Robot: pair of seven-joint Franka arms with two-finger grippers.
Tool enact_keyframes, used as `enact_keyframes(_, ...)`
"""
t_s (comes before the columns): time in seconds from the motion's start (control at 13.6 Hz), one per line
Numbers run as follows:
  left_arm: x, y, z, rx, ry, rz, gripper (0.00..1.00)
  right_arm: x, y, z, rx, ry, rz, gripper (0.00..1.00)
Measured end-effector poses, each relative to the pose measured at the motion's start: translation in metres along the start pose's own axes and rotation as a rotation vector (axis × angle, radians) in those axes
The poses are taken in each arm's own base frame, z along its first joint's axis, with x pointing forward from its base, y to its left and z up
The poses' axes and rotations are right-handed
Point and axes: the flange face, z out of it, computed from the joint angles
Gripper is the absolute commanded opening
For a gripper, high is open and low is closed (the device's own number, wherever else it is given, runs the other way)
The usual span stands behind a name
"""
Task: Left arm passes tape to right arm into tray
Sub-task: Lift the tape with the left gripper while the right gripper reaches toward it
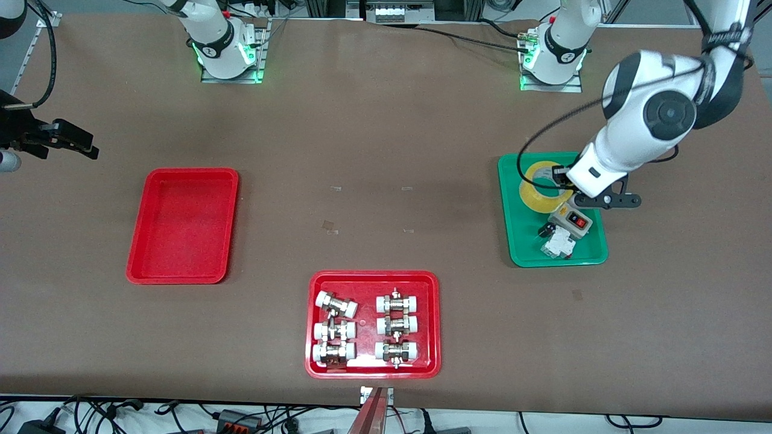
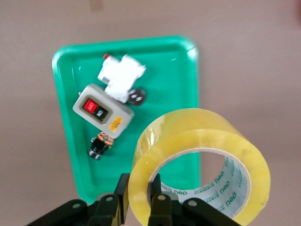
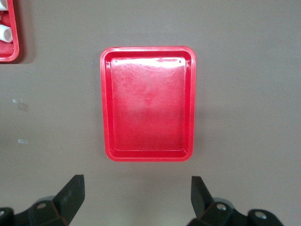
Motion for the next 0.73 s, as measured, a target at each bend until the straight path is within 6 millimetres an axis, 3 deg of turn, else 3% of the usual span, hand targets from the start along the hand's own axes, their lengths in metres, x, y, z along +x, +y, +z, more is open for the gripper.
enact_keyframes(0.22, -0.007, 0.053, -0.073, -0.036, 0.056, 0.053, 0.0, 0.0, -0.001, 0.0, 0.0, -0.001, -0.002, 1.0)
enact_keyframes(0.37, -0.016, 0.087, -0.095, -0.098, 0.075, 0.099, 0.0, 0.001, -0.005, 0.001, 0.001, -0.002, -0.008, 1.0)
enact_keyframes(0.51, -0.014, 0.121, -0.093, -0.167, 0.049, 0.109, 0.0, 0.005, -0.014, 0.01, 0.001, -0.021, -0.026, 1.0)
enact_keyframes(0.73, 0.017, 0.165, -0.064, -0.319, 0.005, 0.051, 0.01, 0.02, -0.044, 0.049, 0.004, -0.094, -0.079, 1.0)
